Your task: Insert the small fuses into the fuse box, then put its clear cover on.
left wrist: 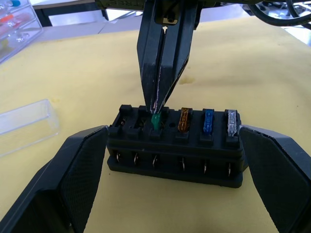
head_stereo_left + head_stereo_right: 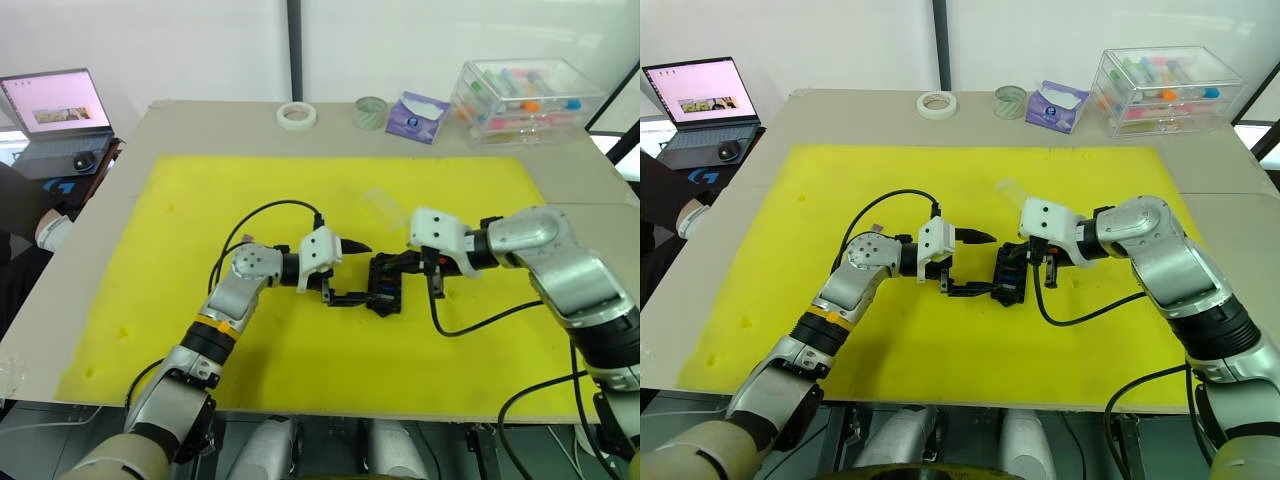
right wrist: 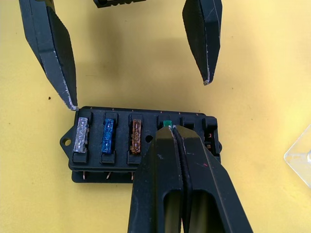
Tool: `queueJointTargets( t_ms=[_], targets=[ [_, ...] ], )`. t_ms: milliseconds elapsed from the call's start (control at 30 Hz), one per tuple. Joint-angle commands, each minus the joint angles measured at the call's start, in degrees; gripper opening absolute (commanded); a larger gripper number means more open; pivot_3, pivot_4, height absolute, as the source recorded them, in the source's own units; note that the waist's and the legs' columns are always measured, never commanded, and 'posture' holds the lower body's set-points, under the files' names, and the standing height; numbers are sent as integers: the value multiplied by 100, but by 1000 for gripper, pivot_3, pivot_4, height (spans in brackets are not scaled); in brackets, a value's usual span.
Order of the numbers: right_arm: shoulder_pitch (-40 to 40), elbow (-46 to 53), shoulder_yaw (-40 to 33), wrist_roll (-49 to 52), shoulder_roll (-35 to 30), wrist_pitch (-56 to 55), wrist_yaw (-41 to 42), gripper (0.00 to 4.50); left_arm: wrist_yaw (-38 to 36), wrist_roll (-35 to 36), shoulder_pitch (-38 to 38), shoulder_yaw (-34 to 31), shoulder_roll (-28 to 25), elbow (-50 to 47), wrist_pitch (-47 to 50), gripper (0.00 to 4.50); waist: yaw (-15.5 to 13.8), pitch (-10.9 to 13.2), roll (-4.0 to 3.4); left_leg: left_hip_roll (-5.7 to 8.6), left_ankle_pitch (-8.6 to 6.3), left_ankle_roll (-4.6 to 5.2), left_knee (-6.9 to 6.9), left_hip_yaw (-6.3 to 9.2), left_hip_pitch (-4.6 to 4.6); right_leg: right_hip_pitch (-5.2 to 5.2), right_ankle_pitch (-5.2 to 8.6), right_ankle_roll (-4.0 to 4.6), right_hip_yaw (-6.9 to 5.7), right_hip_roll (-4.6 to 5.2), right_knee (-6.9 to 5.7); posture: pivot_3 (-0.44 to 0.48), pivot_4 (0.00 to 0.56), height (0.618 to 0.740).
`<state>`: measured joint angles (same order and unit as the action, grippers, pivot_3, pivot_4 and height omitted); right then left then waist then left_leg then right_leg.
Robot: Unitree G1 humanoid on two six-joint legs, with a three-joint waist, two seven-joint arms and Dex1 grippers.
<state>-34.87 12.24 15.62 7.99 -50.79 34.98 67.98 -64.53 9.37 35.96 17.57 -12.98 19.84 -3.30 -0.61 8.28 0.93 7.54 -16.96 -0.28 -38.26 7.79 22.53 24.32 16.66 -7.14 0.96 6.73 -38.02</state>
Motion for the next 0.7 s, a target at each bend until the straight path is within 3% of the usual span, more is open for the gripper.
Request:
queueJointTargets(
  t_ms=[33,700],
  targets=[
    [165,-38,298,-176,-63,8,96,31,25,9,48,-63,-1,-115,-68,4500,-1,0,0,0,0,0,0,0,0,0,0,0,0,0,0,0,150,740],
    [211,-78,377,-255,30,-75,155,31,49,-4,3,-51,-55,-175,-47,4500,0,-4,3,0,0,0,0,0,-2,-3,0,0,0,0,0,0,150,740]
  ],
)
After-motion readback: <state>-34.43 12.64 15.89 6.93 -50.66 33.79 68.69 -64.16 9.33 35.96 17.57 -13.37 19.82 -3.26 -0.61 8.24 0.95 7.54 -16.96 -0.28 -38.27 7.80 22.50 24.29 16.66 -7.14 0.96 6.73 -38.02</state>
